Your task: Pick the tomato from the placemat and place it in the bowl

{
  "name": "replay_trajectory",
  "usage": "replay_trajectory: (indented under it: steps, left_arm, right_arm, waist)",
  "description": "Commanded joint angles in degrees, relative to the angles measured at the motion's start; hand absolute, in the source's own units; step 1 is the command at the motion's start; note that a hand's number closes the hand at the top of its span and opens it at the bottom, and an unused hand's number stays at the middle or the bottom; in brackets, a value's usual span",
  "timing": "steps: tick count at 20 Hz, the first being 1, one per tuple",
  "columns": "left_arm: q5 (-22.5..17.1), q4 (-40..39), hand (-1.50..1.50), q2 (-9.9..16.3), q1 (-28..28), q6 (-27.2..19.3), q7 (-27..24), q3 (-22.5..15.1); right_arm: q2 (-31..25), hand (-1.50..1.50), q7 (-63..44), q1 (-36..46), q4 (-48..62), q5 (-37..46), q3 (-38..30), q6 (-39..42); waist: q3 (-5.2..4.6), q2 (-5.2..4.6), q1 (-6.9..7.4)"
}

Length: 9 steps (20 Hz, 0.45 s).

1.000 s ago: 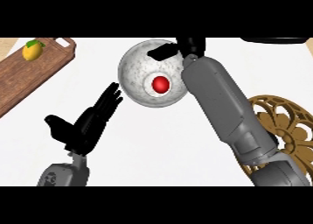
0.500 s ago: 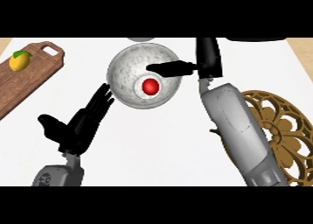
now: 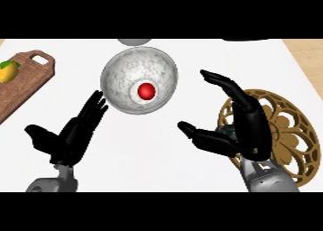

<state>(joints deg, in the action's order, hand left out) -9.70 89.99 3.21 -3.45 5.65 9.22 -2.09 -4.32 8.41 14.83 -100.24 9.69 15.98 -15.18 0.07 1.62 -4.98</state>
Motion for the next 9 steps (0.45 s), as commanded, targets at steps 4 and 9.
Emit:
replay_trajectory:
  steps: [4, 9]
  left_arm:
    - [0.4, 0.3, 0.0, 0.2, 1.3, -0.5, -0.9, 0.6]
    - [0.3, 0.7, 0.0, -0.2, 2.3, -0.9, -1.3, 0.7]
  right_arm:
    - [-9.1, 1.5, 7.4, -30.6, -21.6, -2.3, 8.0, 5.3]
    - [-17.3, 1.5, 18.8, -50.2, -22.9, 0.7, 13.7, 7.6]
  waist:
    - [0.1, -0.04, -1.85]
    - [0.15, -0.05, -1.98]
